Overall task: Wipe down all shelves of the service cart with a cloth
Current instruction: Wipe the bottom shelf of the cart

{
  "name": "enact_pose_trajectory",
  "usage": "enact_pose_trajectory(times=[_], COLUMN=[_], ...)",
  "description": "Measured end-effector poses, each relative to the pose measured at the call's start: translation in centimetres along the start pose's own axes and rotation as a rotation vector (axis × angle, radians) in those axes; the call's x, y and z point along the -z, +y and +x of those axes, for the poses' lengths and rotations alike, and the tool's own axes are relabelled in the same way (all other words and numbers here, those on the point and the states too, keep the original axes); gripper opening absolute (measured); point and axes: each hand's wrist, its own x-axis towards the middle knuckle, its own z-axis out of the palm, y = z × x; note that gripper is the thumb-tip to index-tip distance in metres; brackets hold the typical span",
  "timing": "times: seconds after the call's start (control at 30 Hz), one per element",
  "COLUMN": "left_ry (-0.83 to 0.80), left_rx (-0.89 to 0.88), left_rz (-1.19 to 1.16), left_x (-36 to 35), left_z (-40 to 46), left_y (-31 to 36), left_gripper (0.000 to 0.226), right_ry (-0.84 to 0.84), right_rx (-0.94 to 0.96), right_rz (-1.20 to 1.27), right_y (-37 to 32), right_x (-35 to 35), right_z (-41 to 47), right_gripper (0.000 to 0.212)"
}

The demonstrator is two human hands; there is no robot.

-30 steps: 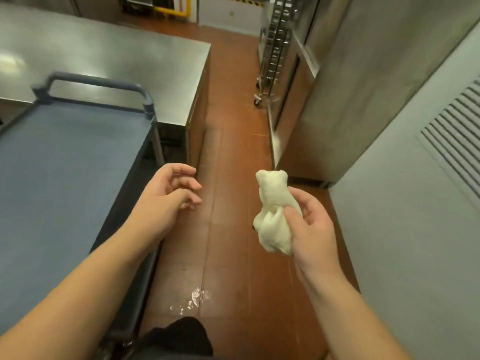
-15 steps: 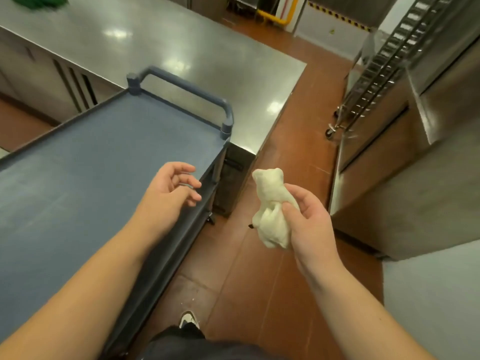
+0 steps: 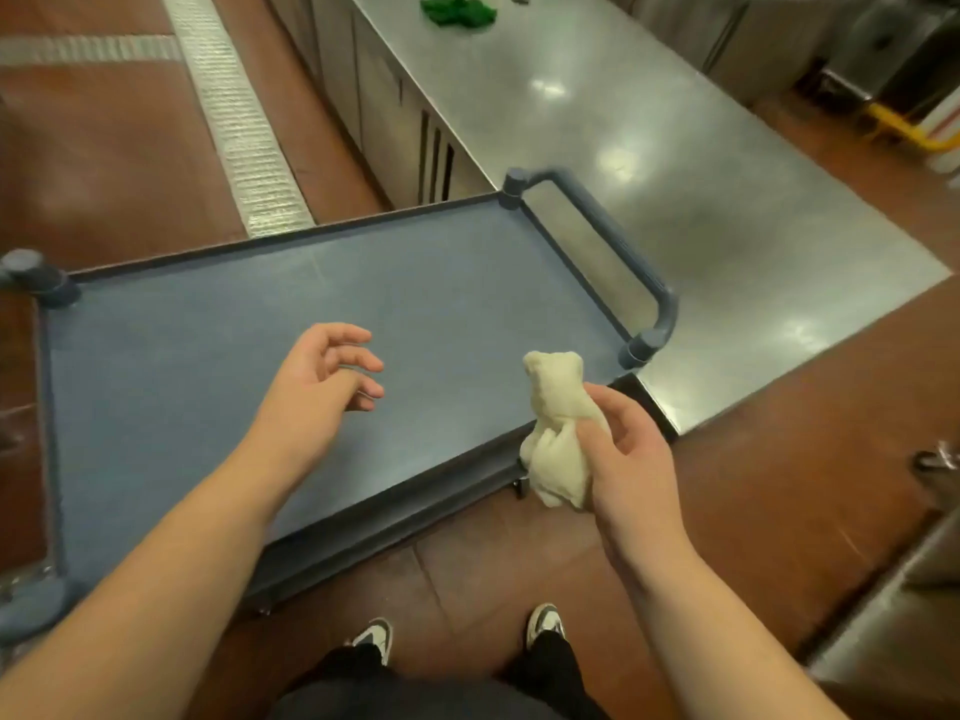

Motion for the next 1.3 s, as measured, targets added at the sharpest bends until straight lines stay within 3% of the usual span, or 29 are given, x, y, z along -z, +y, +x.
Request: enact_pose_trajectory(times=[0.2,0.33,0.5,0.8,1.07,1.3], left_ry=[0.371,0.450,0.587,0.554,0.517,0.529], left_rx=[-0.078,-0.083,-0.144,-0.116,-0.015,-0.033], left_rz=[-0.055,-0.076,-0.101,-0.125,-0.067,-0.088], left_x=[-5.2,-9.6,-9.9,-7.7,-2.8,-3.9], left_z=[-6.9,-11.7,-16.1,-20.4,-21.8,-18.3], left_y=[-0.4,0.0,1.0,-2.9,-10.5,-21.0], left_gripper=[0.045,0.043,0.041,0.035,0.037,0.038], right_ry=[-0.340,-0.477,-0.548,-0.582,-0.514,-0.559], right_rx=[0.105,0.128,0.154,0.103,0.055,0.063], right_rz=[-0.037,-0.048,-0.007,-0.056,-0.071,-0.065], right_y=[0.9,0.1,-0.3,2.6,8.2,17.6], right_x=[4.1,6.7,9.0,7.2,1.2,-0.4], right_z=[4.4,5.3,4.6,-0.4,-6.0,-4.5], right_gripper=[0.027,0.028,0.028,0.027,0.026,0.027])
